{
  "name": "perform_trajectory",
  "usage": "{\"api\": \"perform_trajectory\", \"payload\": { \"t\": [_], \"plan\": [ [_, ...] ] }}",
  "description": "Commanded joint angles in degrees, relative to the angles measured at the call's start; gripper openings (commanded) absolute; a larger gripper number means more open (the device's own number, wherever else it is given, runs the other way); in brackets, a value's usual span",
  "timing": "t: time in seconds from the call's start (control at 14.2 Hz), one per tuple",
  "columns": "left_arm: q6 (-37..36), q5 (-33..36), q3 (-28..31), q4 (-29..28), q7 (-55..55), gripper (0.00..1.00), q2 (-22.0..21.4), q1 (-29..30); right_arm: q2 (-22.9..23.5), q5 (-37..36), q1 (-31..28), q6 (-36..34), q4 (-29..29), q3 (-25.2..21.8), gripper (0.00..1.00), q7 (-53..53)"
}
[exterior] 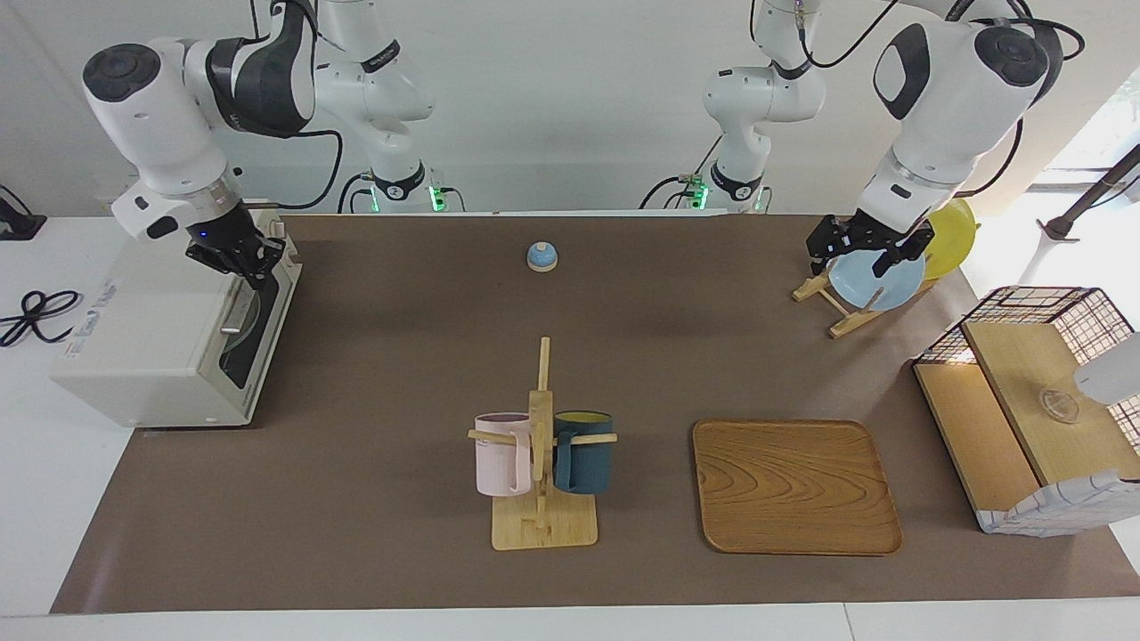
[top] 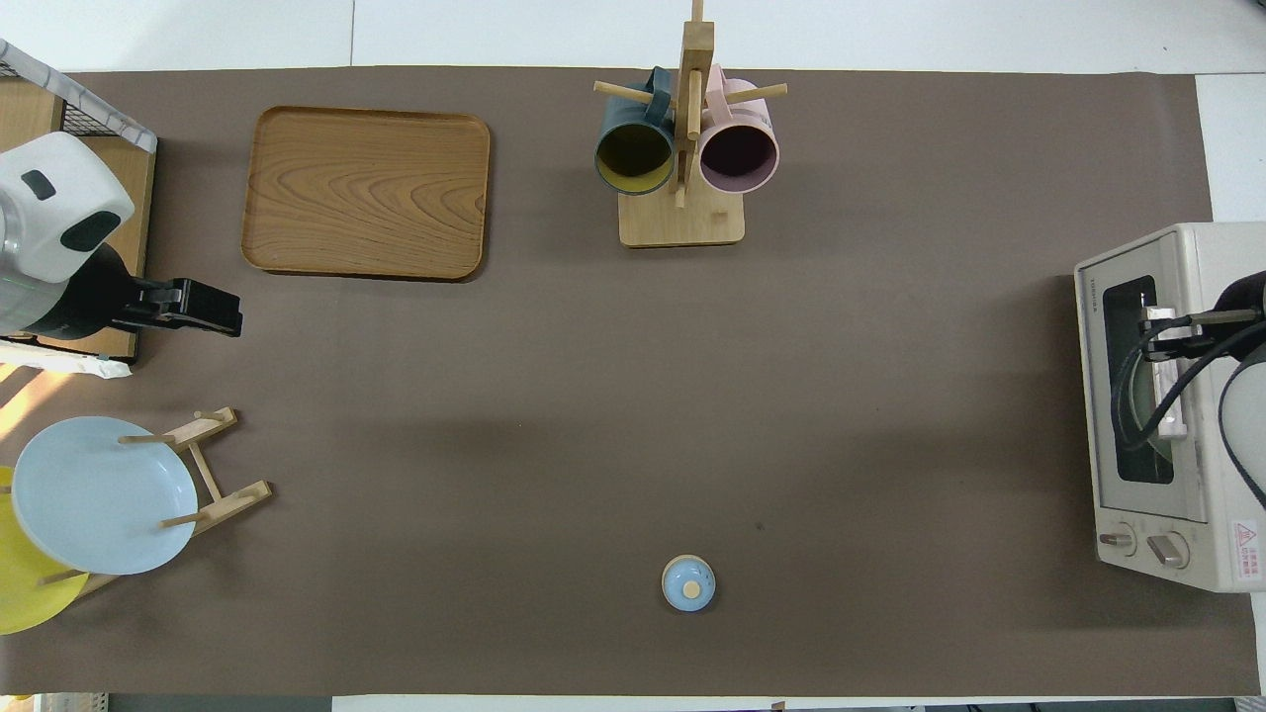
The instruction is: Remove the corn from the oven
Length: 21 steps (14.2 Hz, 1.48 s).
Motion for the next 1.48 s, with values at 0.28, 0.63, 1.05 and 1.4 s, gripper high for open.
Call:
{"api": "perform_trajectory", "payload": {
  "t": [0.28,0.63,1.05,1.4],
  "plan": [
    [-0.3,1.0,-0.3,0.4,0.5,1.0,-0.2,0.6,2.1,-1.7,-4.6,5.6,-3.4,0.3,0.0,2.4],
    [-0.3,1.0,-0.3,0.4,0.5,1.0,-0.2,0.6,2.8,-1.0,-3.9,5.8,-3.7,0.5,0.0,4.7],
    [-0.3,1.0,-0.3,0.4,0.5,1.0,-0.2,0.6,3.9,3.1,-1.0,10.4,-7.6,0.8,0.0,9.2],
    [-0.3,1.0,-0.3,0.4,0.5,1.0,-0.2,0.6,7.8,6.0,3.1,19.4,-11.7,0.8,0.0,11.3]
  ]
}}
